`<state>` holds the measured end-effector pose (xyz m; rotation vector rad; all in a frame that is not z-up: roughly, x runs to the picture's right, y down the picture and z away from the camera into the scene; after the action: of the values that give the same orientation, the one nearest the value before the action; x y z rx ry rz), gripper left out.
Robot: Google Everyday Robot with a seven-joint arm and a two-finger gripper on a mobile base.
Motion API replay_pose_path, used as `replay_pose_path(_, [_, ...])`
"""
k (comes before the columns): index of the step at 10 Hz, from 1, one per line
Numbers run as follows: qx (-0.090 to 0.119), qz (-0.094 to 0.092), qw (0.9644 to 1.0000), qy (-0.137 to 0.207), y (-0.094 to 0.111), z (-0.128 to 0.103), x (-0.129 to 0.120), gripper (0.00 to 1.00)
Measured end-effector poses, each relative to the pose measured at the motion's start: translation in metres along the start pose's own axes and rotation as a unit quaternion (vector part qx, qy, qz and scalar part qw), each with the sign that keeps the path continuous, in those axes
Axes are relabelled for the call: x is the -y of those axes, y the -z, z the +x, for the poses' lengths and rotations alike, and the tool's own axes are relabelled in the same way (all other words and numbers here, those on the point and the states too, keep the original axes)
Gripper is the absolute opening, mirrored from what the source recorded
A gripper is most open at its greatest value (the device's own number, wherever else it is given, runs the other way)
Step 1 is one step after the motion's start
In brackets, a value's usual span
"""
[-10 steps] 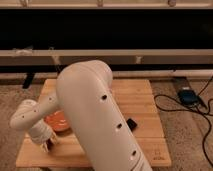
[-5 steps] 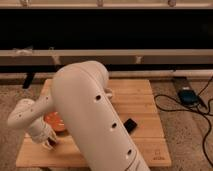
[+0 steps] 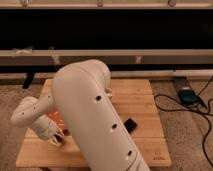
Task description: Drag the pepper across the table
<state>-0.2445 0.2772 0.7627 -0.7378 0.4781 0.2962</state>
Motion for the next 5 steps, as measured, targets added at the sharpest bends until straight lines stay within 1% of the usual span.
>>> replay_pose_path(1, [-0.011, 0.003, 0.9999, 0.005, -0.002, 0.005, 0.005, 0.00])
replay_pose_path(3, [-0.029, 0.003, 0.9996, -0.004, -0.012, 0.025, 0.026, 0.00])
replay_pose_path(4, [-0.036, -0.005, 0.9991, -0.022, -0.020, 0.043, 0.041, 0.00])
replay_pose_path(5, [-0.037, -0.012, 0.9986, -0.036, -0.025, 0.054, 0.046, 0.00])
